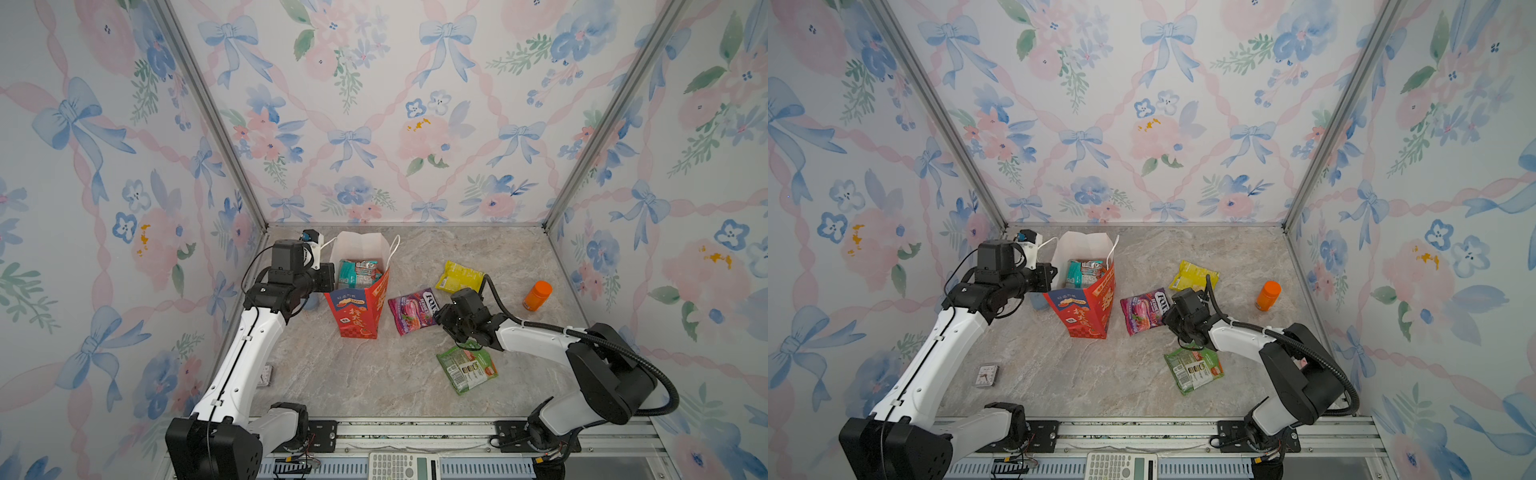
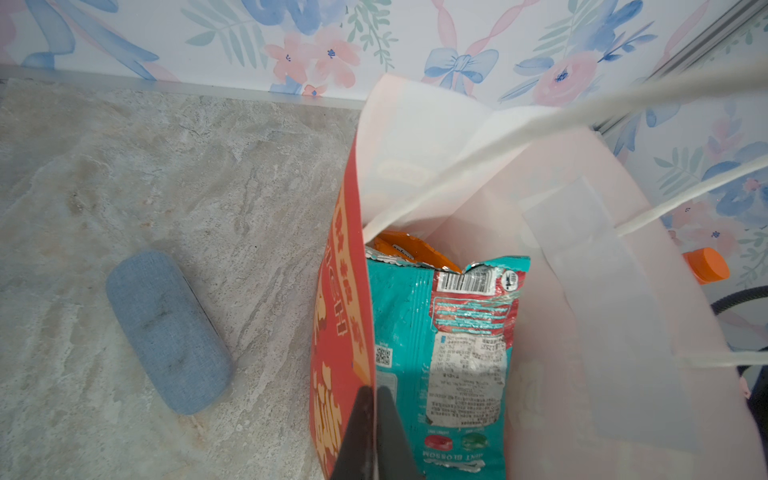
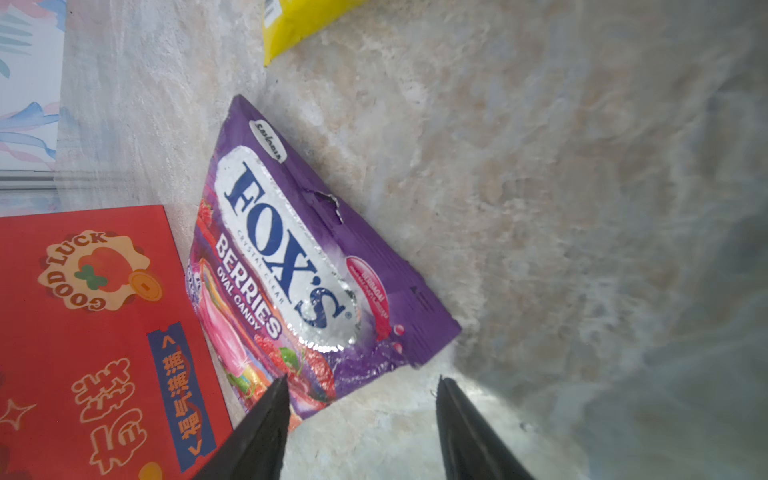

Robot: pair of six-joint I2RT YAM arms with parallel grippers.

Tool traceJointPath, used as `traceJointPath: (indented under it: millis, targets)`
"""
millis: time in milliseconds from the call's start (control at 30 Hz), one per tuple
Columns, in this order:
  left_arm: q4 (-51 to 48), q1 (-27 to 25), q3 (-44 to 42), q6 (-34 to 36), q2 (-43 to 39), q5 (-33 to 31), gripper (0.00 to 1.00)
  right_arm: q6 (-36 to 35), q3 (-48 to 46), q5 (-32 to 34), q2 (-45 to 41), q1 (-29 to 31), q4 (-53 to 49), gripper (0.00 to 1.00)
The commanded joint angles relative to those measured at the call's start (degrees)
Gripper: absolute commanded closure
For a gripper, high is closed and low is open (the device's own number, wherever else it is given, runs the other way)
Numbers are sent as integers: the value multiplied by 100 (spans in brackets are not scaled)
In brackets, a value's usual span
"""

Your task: Place the snacks into the paper bag

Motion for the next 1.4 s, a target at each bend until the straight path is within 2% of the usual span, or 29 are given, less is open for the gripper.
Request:
traceJointPath:
  millis: [0,300,467,567,800,1067,1367]
  targets:
    - [140,-35,60,38,-62,70,100,170,-90,-42,191,33,355,41]
    - [143,-27,61,59,-46,40,100,454,-110,72,537,-39,672,42]
    - [146,-26,64,70,-53,31,100,571,-20,200,925,-85,692,48]
    - [147,-26,47,80,-62,6,100,587,42,288,1070,-121,669,61]
    - [147,-9,37,102,-100,-3,100,399,118,474,989,-197,642,100]
    - [143,-9,32,85,-104,19,100,-773,640,1171,18,-133,-439,100]
    - [147,-9,19,69,-107,26,100,-2090,1342,1398,-611,85,-1193,100]
